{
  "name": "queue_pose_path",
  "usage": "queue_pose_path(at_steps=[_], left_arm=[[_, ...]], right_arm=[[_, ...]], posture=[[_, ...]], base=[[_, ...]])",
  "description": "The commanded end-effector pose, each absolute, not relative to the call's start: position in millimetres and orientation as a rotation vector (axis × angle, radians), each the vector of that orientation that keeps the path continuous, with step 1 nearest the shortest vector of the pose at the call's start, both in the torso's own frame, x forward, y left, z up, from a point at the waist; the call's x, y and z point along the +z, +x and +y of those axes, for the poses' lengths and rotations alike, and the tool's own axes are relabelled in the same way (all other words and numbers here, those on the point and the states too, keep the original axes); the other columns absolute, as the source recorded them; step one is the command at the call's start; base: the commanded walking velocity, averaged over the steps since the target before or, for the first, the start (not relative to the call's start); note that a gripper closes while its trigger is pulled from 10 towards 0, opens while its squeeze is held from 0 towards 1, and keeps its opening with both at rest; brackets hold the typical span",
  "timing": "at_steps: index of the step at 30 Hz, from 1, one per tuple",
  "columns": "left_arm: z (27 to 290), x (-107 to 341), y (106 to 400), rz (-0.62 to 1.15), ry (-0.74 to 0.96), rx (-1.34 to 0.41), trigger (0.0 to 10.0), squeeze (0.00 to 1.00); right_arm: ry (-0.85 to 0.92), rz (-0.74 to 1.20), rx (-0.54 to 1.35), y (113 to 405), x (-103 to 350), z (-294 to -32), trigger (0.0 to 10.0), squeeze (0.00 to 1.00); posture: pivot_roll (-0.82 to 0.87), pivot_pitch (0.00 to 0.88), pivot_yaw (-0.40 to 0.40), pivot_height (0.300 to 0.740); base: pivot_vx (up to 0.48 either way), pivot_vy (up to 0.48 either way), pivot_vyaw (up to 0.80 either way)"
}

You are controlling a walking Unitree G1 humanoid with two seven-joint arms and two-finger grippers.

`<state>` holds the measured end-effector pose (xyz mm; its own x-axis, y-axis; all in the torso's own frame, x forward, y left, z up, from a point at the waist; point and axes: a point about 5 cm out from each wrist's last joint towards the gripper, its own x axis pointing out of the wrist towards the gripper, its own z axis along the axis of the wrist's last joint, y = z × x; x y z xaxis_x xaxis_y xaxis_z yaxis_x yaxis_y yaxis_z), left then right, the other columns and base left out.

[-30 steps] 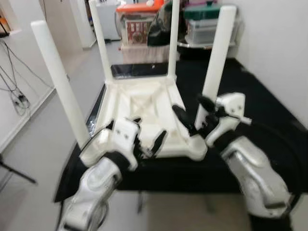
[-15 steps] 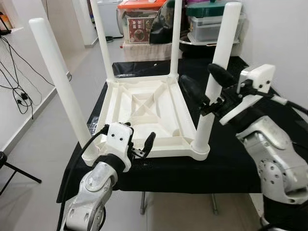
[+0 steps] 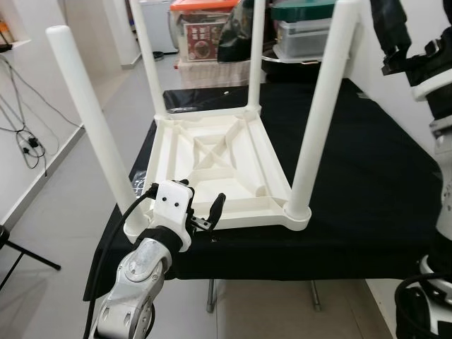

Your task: Building children table

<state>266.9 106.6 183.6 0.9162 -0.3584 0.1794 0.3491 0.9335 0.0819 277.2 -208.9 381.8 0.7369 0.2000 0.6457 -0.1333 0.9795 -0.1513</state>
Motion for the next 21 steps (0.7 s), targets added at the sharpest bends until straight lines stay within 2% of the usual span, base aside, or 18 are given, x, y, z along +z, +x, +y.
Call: queue_pose_path(at_steps=[1,8,11,21], left_arm=[[106,191,268,-0.236,0.049,-0.366,10.0,0.00],[105,204,268,-0.288,0.033,-0.368,10.0,0.00],[104,221,265,-0.367,-0.005,-0.399,10.0,0.00],[105,246,260,-0.470,-0.041,-0.424,10.0,0.00]], right_arm=[[-0.111,-0.659,0.253,284,374,-194,10.0,0.00],[-0.126,-0.625,0.339,287,368,-178,10.0,0.00],[-0.104,-0.599,0.381,291,369,-171,10.0,0.00],[-0.079,-0.475,0.353,302,346,-165,10.0,0.00]], posture=[[-0.04,0.058,-0.003,0.740],[-0.04,0.056,-0.012,0.740],[-0.04,0.057,-0.022,0.740],[-0.04,0.057,-0.028,0.740]], base=[[0.000,0.000,0.00],[0.000,0.000,0.00],[0.000,0.000,0.00],[0.000,0.000,0.00]])
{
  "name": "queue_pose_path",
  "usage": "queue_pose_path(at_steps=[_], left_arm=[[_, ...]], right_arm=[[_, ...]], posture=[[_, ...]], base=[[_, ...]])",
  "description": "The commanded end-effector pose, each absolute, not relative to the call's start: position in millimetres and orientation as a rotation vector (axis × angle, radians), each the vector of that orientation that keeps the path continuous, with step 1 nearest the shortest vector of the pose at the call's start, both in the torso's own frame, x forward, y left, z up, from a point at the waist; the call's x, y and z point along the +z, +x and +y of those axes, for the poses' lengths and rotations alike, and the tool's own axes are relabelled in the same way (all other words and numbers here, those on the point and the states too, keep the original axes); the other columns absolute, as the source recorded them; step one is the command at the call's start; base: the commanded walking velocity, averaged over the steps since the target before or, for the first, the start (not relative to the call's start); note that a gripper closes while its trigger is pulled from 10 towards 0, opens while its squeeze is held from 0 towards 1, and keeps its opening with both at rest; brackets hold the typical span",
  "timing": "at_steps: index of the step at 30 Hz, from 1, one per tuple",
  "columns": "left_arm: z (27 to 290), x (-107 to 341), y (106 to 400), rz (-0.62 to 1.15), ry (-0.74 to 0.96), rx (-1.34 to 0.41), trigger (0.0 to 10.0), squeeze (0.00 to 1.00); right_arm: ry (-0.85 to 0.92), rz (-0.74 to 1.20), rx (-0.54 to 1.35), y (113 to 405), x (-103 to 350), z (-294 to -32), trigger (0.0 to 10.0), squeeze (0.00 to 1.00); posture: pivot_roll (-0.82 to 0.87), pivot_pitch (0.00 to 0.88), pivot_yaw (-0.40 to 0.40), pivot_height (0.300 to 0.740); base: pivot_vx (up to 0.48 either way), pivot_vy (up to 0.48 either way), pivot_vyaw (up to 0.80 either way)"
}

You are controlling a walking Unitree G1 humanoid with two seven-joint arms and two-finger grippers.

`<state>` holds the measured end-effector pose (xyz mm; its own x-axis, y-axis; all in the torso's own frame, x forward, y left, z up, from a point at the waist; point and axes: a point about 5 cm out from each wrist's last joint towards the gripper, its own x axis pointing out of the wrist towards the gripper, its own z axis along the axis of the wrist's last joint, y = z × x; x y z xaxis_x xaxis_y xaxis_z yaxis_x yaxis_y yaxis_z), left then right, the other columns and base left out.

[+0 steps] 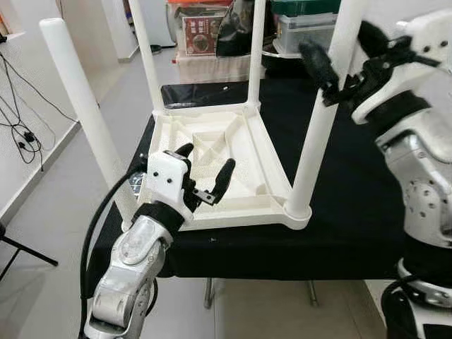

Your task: Building children table

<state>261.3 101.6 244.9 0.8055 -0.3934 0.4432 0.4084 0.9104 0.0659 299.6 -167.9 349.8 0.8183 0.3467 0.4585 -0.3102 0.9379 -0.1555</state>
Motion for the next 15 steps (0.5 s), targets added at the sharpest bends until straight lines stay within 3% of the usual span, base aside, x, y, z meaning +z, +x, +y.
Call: queue_pose_path(at_steps=[1,2,3,4,5,7,8,14,15], left_arm=[[105,246,260,-0.472,-0.041,-0.423,10.0,0.00],[105,247,260,-0.473,-0.040,-0.423,10.0,0.00],[106,247,260,-0.474,-0.040,-0.423,10.0,0.00],[106,247,260,-0.475,-0.040,-0.423,10.0,0.00],[106,247,260,-0.475,-0.040,-0.423,10.0,0.00],[106,247,260,-0.474,-0.040,-0.423,10.0,0.00],[106,247,260,-0.474,-0.040,-0.423,10.0,0.00],[105,247,259,-0.470,-0.041,-0.428,10.0,0.00],[104,247,259,-0.468,-0.041,-0.431,10.0,0.00]], right_arm=[[-0.075,-0.467,0.347,302,344,-165,10.0,0.00],[-0.071,-0.461,0.339,303,343,-165,9.6,0.00],[-0.069,-0.459,0.335,304,343,-165,8.5,0.00],[-0.067,-0.458,0.332,304,343,-165,8.5,0.00],[-0.066,-0.457,0.326,304,343,-166,4.6,0.00],[-0.065,-0.457,0.322,305,343,-167,4.6,0.00],[-0.065,-0.455,0.316,305,344,-168,2.3,0.00],[-0.111,-0.414,0.279,307,342,-175,2.9,0.00],[-0.162,-0.372,0.275,308,340,-178,4.3,0.00]], posture=[[-0.04,0.056,-0.027,0.740],[-0.04,0.056,-0.027,0.740],[-0.04,0.056,-0.028,0.740],[-0.04,0.056,-0.028,0.740],[-0.04,0.055,-0.026,0.740],[-0.04,0.055,-0.026,0.740],[-0.04,0.055,-0.026,0.740],[-0.04,0.053,-0.026,0.740],[-0.04,0.053,-0.026,0.740]], base=[[0.000,0.000,0.00],[0.000,0.000,0.00],[0.000,0.000,0.00],[0.000,0.000,0.00],[0.000,0.000,0.00],[0.000,0.000,0.00],[0.000,0.000,0.00],[0.000,0.000,0.00],[0.000,0.000,0.00]])
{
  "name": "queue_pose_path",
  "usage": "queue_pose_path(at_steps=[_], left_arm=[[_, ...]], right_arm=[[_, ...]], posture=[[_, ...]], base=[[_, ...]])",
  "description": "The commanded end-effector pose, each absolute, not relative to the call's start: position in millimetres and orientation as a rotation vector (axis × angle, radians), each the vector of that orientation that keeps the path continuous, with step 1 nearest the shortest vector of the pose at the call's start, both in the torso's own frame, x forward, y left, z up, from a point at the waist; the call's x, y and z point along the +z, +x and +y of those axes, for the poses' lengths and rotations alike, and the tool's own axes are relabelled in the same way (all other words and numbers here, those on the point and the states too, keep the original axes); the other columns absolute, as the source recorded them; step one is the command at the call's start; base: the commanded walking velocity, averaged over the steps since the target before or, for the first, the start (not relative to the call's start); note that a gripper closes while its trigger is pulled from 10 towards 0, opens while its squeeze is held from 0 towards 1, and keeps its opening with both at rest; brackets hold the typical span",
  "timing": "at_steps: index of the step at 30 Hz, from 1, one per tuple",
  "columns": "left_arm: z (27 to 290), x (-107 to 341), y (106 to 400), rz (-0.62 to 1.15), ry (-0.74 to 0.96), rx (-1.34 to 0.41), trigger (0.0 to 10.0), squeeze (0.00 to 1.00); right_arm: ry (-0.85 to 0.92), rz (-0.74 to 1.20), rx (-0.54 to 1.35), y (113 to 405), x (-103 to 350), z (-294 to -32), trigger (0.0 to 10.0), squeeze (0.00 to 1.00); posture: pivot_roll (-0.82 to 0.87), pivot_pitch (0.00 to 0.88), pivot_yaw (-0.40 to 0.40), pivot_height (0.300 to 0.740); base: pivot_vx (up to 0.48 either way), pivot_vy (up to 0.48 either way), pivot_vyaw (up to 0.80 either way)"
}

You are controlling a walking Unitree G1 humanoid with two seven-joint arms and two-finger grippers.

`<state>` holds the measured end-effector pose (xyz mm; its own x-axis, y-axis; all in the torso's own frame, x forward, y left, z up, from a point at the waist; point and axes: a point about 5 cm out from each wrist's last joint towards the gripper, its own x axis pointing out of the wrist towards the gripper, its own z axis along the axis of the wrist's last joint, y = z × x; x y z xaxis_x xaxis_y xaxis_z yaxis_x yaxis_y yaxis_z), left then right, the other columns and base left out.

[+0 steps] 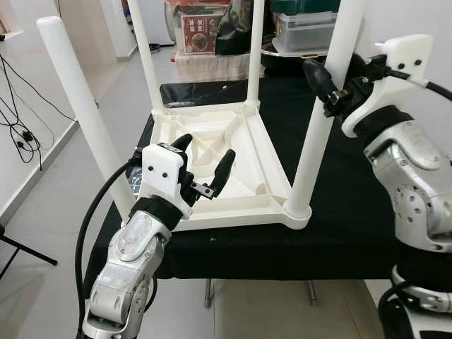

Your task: Building children table

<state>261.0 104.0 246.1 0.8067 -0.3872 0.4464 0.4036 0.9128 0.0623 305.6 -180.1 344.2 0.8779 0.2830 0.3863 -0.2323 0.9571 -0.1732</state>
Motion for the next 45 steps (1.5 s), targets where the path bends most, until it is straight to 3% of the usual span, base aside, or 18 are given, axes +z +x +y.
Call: queue_pose_path(at_steps=[1,2,3,4,5,10,13,23,33,36,38,39,40,45], left_arm=[[104,247,259,-0.467,-0.041,-0.433,10.0,0.00],[104,247,259,-0.467,-0.041,-0.433,10.0,0.00],[104,247,259,-0.466,-0.041,-0.434,10.0,0.00],[104,247,259,-0.466,-0.041,-0.434,10.0,0.00],[104,246,259,-0.466,-0.041,-0.435,10.0,0.00],[101,246,259,-0.466,-0.045,-0.438,10.0,0.00],[99,246,258,-0.467,-0.053,-0.440,10.0,0.00],[104,247,253,-0.460,-0.037,-0.430,10.0,0.00],[110,248,244,-0.440,-0.014,-0.412,10.0,0.00],[113,250,243,-0.435,-0.006,-0.407,10.0,0.00],[113,250,243,-0.435,-0.006,-0.407,10.0,0.00],[112,250,243,-0.433,-0.006,-0.407,10.0,0.00],[110,249,243,-0.431,-0.009,-0.415,10.0,0.00],[107,251,244,-0.431,-0.011,-0.424,10.0,0.00]], right_arm=[[-0.198,-0.345,0.273,309,338,-181,5.7,0.00],[-0.198,-0.345,0.273,309,338,-181,5.7,0.00],[-0.217,-0.288,0.274,310,335,-184,9.1,0.00],[-0.217,-0.288,0.274,310,335,-184,9.1,0.00],[-0.226,-0.250,0.274,311,333,-187,10.0,0.00],[-0.126,-0.159,0.249,318,331,-199,10.0,0.00],[0.042,-0.049,0.099,337,319,-226,10.0,0.00],[0.277,0.204,-0.244,375,243,-297,10.0,0.00],[0.311,0.222,-0.299,381,226,-301,10.0,0.00],[0.268,0.078,-0.083,393,257,-277,10.0,0.02],[0.268,0.078,-0.083,393,257,-277,10.0,0.02],[0.269,0.042,-0.010,396,265,-268,10.0,0.82],[0.264,0.006,0.138,397,278,-244,10.0,1.00],[0.219,-0.065,0.511,382,301,-181,10.0,1.00]], posture=[[-0.04,0.053,-0.026,0.740],[-0.04,0.053,-0.026,0.740],[-0.05,0.052,-0.030,0.740],[-0.05,0.052,-0.030,0.740],[-0.05,0.052,-0.030,0.740],[-0.06,0.047,-0.045,0.740],[-0.05,0.048,-0.048,0.740],[0.00,0.084,-0.058,0.740],[0.07,0.124,-0.057,0.740],[0.06,0.134,-0.050,0.740],[0.06,0.134,-0.050,0.740],[0.06,0.136,-0.049,0.740],[0.06,0.136,-0.049,0.740],[0.05,0.125,-0.052,0.740]], base=[[0.000,0.000,0.00],[0.000,0.000,0.00],[0.000,0.000,0.00],[0.000,0.000,0.00],[0.000,0.000,0.00],[0.000,0.000,0.00],[0.000,0.000,0.00],[0.000,0.000,0.00],[0.000,0.000,0.00],[0.000,0.000,0.00],[0.000,0.000,0.00],[0.000,0.000,0.00],[0.000,0.000,0.00],[0.000,0.000,0.00]])
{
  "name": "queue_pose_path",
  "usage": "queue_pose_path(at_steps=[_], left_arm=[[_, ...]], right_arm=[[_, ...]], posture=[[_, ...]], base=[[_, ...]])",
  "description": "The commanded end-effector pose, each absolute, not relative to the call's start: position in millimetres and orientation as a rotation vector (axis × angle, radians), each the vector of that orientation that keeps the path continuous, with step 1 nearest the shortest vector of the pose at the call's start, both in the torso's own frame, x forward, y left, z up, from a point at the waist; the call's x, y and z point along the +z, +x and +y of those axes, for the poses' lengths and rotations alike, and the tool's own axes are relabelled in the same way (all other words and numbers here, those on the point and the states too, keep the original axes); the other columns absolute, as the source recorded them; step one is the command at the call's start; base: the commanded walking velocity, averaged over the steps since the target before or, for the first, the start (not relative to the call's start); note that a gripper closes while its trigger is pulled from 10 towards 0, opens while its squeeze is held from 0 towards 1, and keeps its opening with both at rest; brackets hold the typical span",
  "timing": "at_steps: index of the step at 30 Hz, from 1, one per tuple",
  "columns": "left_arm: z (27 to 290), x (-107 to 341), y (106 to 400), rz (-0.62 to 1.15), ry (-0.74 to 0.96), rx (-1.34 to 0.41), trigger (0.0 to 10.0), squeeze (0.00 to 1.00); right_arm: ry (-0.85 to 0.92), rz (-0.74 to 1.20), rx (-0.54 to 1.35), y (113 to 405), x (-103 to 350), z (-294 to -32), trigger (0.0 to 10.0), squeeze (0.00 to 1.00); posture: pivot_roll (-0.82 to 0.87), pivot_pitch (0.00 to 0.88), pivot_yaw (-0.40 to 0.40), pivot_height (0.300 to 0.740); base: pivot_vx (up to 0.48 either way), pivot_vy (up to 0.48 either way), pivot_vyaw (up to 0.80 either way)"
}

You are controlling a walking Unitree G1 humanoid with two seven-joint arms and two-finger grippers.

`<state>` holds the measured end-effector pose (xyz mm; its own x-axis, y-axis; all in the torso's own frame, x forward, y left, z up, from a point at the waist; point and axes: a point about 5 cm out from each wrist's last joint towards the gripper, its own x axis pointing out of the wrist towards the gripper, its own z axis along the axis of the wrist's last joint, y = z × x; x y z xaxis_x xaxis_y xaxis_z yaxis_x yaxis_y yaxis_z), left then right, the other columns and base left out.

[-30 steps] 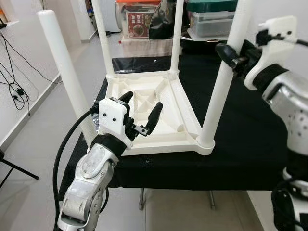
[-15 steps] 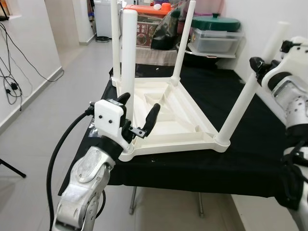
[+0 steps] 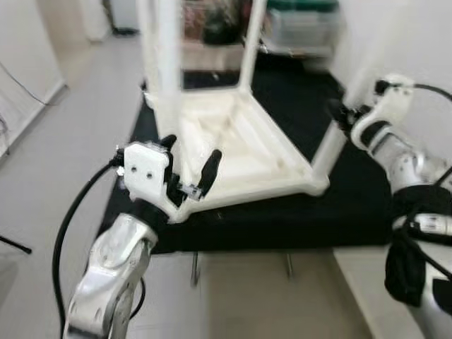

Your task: Building children table

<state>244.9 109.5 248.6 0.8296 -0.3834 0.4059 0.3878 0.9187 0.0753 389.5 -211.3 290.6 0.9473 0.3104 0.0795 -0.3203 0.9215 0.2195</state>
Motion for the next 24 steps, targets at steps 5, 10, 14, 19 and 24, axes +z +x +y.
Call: queue_pose_path(at_steps=[5,10,14,19,24], left_arm=[[109,251,245,-0.434,-0.006,-0.416,10.0,0.00],[109,252,247,-0.438,-0.004,-0.412,10.0,0.00],[108,253,248,-0.439,-0.005,-0.411,10.0,0.00],[108,252,249,-0.439,-0.005,-0.408,10.0,0.00],[108,252,249,-0.440,-0.004,-0.405,10.0,0.00]], right_arm=[[0.192,-0.075,0.636,368,304,-159,10.0,1.00],[0.177,-0.033,0.721,355,289,-135,10.0,1.00],[0.202,-0.005,0.754,345,282,-118,10.0,1.00],[0.268,0.051,0.848,317,268,-72,10.0,1.00],[0.294,0.046,0.861,306,269,-47,10.0,1.00]], posture=[[0.04,0.120,-0.054,0.740],[0.03,0.109,-0.059,0.740],[0.02,0.108,-0.059,0.740],[0.01,0.108,-0.060,0.740],[0.01,0.106,-0.062,0.740]], base=[[0.000,0.000,0.00],[0.000,0.000,0.00],[0.000,0.000,0.00],[0.000,0.000,0.00],[0.000,0.000,0.00]])
